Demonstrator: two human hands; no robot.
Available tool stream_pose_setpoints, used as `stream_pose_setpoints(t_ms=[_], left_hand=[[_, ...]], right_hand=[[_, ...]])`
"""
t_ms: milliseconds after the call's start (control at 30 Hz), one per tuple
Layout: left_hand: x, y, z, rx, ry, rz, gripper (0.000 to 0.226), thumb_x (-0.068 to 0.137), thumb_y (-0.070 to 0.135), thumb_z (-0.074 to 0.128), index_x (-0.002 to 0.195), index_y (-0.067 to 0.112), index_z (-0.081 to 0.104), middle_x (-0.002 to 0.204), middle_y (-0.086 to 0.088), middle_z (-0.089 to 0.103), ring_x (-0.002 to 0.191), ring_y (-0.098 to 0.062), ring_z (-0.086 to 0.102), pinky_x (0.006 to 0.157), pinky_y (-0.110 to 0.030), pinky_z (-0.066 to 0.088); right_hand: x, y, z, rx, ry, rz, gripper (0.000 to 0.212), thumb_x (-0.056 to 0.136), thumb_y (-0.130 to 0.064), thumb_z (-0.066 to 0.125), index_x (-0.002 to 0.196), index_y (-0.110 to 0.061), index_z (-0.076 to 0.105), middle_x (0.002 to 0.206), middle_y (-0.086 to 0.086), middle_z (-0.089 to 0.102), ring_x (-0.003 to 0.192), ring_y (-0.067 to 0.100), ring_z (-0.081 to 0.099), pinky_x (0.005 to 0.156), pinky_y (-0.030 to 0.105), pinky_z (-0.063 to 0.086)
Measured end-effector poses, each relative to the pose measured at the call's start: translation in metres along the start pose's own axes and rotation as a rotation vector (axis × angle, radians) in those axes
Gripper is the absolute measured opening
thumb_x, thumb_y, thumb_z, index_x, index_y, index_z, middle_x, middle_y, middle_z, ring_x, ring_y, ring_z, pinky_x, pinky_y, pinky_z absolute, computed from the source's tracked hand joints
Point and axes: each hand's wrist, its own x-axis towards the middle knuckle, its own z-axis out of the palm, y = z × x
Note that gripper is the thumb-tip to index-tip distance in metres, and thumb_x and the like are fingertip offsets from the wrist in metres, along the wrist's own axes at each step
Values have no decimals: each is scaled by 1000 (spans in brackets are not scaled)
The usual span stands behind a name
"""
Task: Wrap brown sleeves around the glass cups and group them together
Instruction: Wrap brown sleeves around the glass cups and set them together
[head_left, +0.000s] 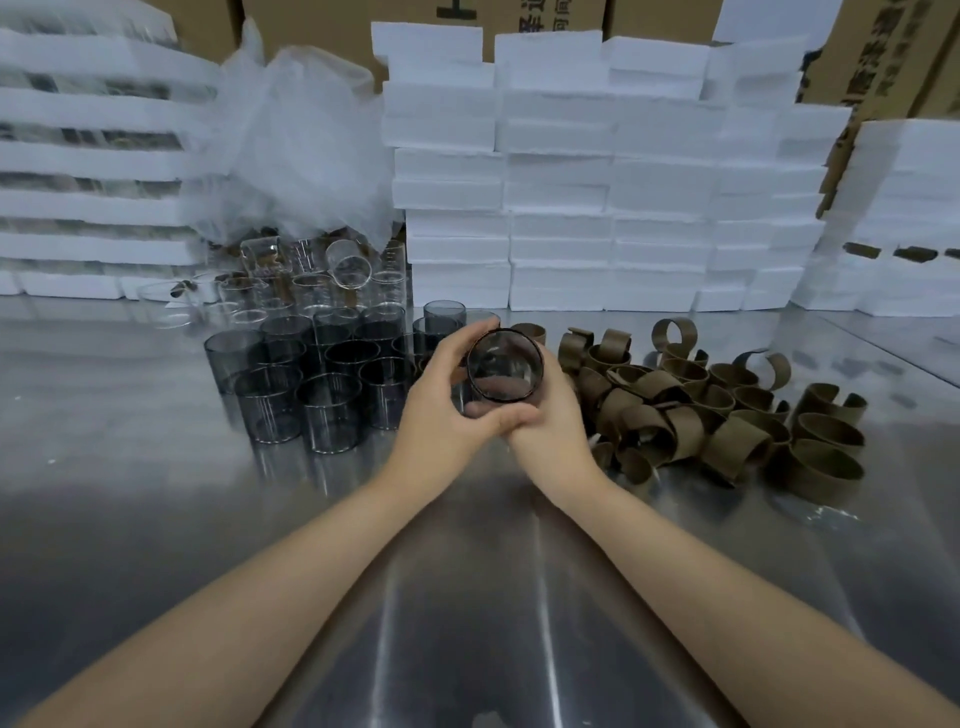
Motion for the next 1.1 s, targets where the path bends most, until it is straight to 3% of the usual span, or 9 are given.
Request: stream_pose_setpoints(t_ms=[133, 267, 367, 500, 600, 800, 900, 967, 1100], left_hand=[[-4, -1, 5, -80, -54, -97, 81, 72, 22, 84, 143, 22, 44, 131, 10, 59, 122, -3, 56, 99, -22, 48], [-4, 3, 4, -99, -86, -132, 77, 76, 26, 76, 144, 28, 41, 139, 3, 56, 128, -10, 53, 109, -40, 44], [-3, 4, 4, -95, -99, -147, 77, 78, 23, 76, 145, 29, 38, 140, -1, 55, 123, -12, 56, 105, -32, 46], [-1, 1, 1, -130, -84, -171, 74, 84, 4, 73, 147, 21, 39, 131, 1, 62, 117, -7, 61, 90, -21, 50], [1, -2, -1, -125, -102, -174, 72, 85, 2, 71, 147, 17, 39, 127, 7, 63, 114, -2, 61, 87, -15, 48], [4, 0, -1, -83, -104, -150, 55, 88, 9, 59, 128, 45, 44, 114, 8, 68, 105, 4, 63, 92, -12, 46], [4, 0, -2, -135, -78, -151, 44, 96, 11, 50, 127, 41, 48, 117, 1, 69, 110, -7, 64, 103, -31, 48], [4, 0, -1, -158, -65, -145, 36, 100, 12, 46, 126, 36, 54, 118, 2, 69, 116, -11, 63, 103, -34, 48], [6, 5, 1, -356, -11, -298, 26, 101, 15, 48, 116, 25, 67, 109, 2, 74, 104, -15, 69, 79, -24, 56]], right_hand=[[-3, -1, 0, 33, 39, 17, 66, 67, -12, 70, 129, -2, 47, 119, 10, 61, 112, 23, 62, 95, 39, 52], [2, 0, -1, 96, 30, 15, 57, 72, 1, 68, 121, -20, 49, 114, 2, 60, 101, 9, 64, 88, 24, 52], [6, -3, 1, 233, 79, 94, 59, 56, -28, 70, 112, -16, 56, 103, 0, 63, 92, 9, 64, 83, 22, 49], [3, 1, -2, -92, 91, 32, 56, 70, 6, 76, 120, -8, 57, 101, -9, 66, 89, -4, 65, 76, 10, 49], [2, 1, -5, -149, 81, 39, 58, 69, 6, 78, 120, -9, 55, 103, -8, 66, 92, 0, 65, 79, 16, 52], [0, -3, -7, -75, 27, 46, 56, 70, 27, 62, 113, -6, 46, 98, 0, 60, 78, -8, 63, 71, 12, 51], [-1, -3, -8, -74, -4, 20, 58, 69, 29, 59, 109, -11, 45, 94, -3, 60, 76, -8, 63, 66, 11, 49], [-3, -3, -8, -73, -22, -7, 57, 67, 24, 60, 107, -13, 45, 93, -5, 60, 76, -8, 63, 63, 11, 48], [-4, -3, -8, -77, -32, -38, 58, 58, 9, 60, 112, -4, 41, 95, -3, 60, 83, -5, 63, 71, 14, 49]])
